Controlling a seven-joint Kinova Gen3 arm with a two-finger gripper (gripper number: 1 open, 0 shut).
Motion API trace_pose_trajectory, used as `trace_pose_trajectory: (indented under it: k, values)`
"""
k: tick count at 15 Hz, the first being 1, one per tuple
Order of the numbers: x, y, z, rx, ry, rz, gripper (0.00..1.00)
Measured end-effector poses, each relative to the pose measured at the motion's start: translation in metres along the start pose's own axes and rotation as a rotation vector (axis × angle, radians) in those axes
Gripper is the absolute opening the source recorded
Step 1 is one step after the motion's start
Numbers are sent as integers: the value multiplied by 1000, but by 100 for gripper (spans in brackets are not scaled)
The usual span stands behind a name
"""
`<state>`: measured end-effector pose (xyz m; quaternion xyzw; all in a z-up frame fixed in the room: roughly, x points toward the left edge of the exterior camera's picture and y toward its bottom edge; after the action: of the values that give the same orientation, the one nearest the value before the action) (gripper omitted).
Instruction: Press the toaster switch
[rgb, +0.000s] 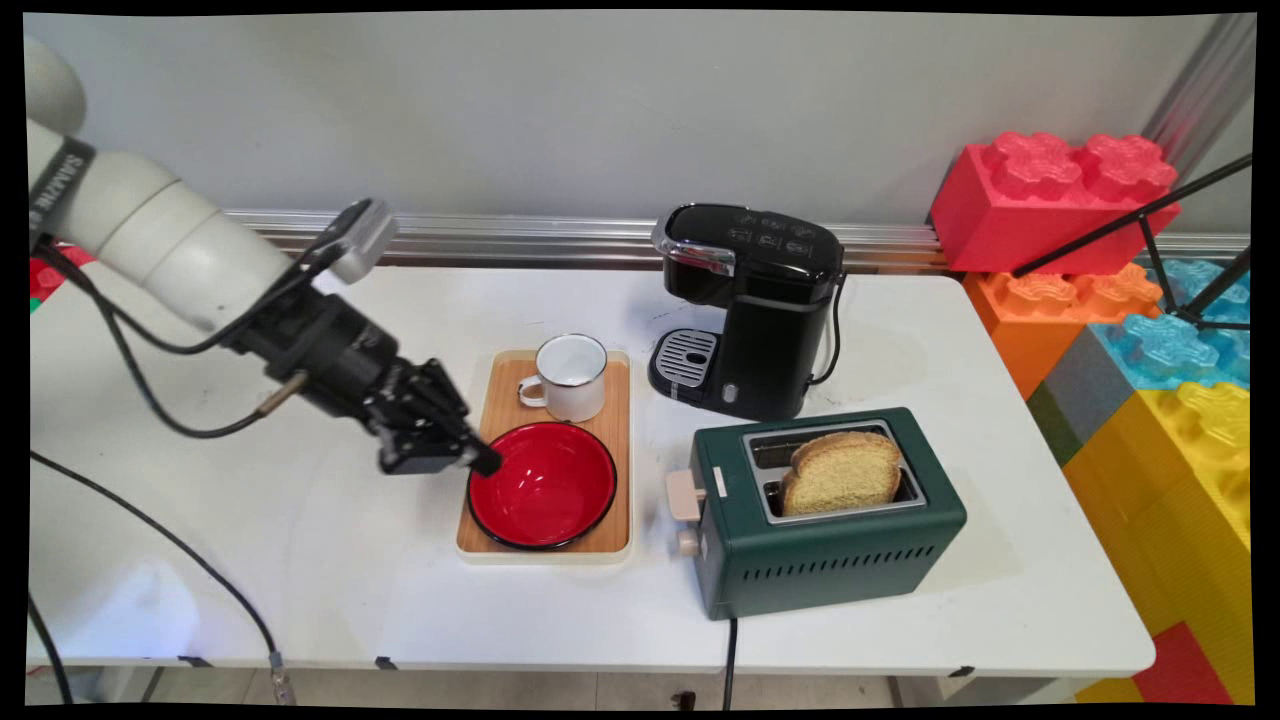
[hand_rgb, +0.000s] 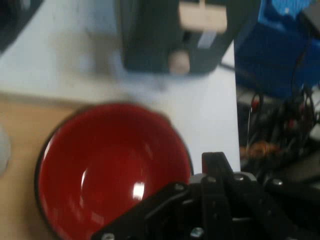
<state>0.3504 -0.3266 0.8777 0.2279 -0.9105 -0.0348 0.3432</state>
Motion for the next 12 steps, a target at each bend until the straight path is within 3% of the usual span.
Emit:
trace_pose_trajectory:
  k: [5,12]
  values:
    - [28,5,17,-21,75,7,0]
    - [56,10,49,-31,103,31,0]
